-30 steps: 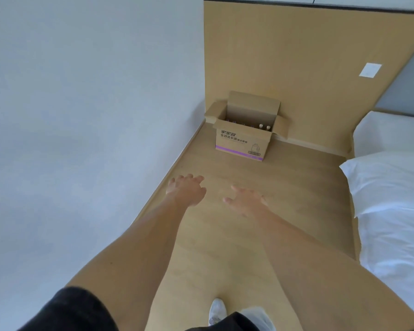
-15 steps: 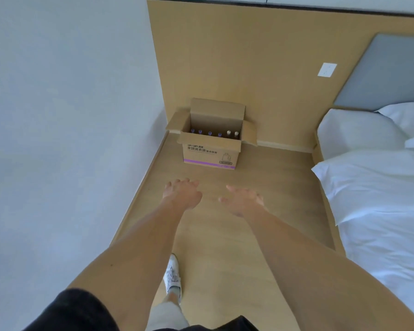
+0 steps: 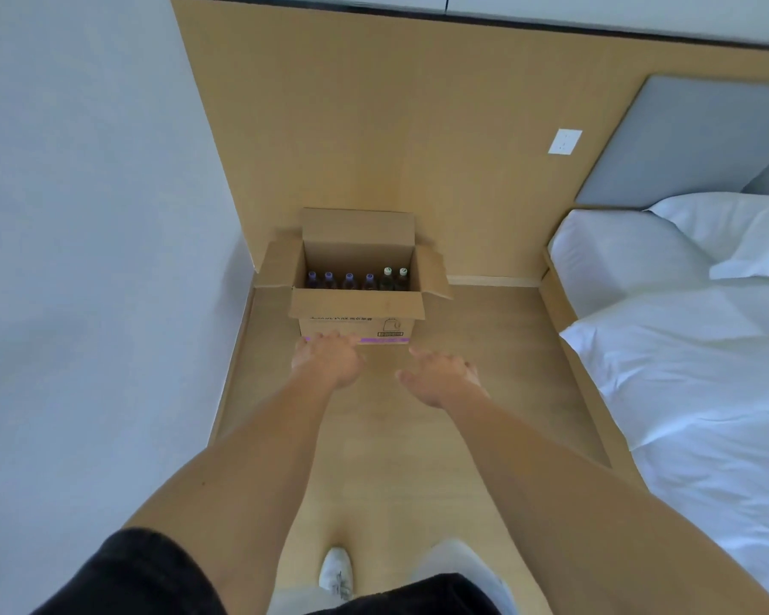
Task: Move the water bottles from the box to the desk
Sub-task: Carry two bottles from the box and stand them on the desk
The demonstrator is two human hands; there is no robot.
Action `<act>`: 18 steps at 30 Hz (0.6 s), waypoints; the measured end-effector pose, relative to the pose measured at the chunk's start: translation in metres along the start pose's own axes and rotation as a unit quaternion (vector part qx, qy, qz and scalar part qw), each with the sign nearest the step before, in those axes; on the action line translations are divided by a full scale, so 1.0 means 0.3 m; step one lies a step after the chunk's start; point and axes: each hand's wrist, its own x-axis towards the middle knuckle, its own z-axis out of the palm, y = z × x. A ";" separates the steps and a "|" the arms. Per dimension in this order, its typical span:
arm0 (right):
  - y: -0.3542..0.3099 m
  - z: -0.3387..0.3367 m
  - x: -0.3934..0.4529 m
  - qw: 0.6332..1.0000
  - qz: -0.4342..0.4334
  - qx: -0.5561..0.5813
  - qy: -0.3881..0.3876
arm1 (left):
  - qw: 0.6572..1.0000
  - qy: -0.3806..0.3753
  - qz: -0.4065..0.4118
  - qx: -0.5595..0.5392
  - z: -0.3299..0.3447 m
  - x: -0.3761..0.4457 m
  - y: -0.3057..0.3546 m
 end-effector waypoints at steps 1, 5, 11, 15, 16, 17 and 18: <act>-0.016 -0.012 0.030 1.000 0.002 -0.001 0.003 | 1.000 0.000 0.005 0.002 -0.013 0.029 -0.009; -0.058 -0.069 0.153 1.000 0.005 0.001 0.003 | 1.000 -0.013 0.013 0.001 -0.045 0.149 -0.045; -0.090 -0.124 0.382 1.000 0.006 0.013 -0.002 | 1.000 -0.024 0.005 0.014 -0.080 0.368 -0.097; -0.122 -0.184 0.591 1.000 -0.010 0.011 -0.009 | 1.000 -0.024 -0.006 0.010 -0.141 0.561 -0.129; -0.130 -0.200 0.647 1.000 -0.012 0.005 -0.015 | 1.000 -0.026 -0.010 0.009 -0.161 0.613 -0.137; -0.138 -0.217 0.705 1.000 -0.011 0.002 -0.021 | 0.999 -0.026 -0.016 0.009 -0.179 0.667 -0.145; -0.147 -0.236 0.768 1.000 -0.011 0.001 -0.026 | 0.999 -0.024 -0.023 0.009 -0.200 0.723 -0.151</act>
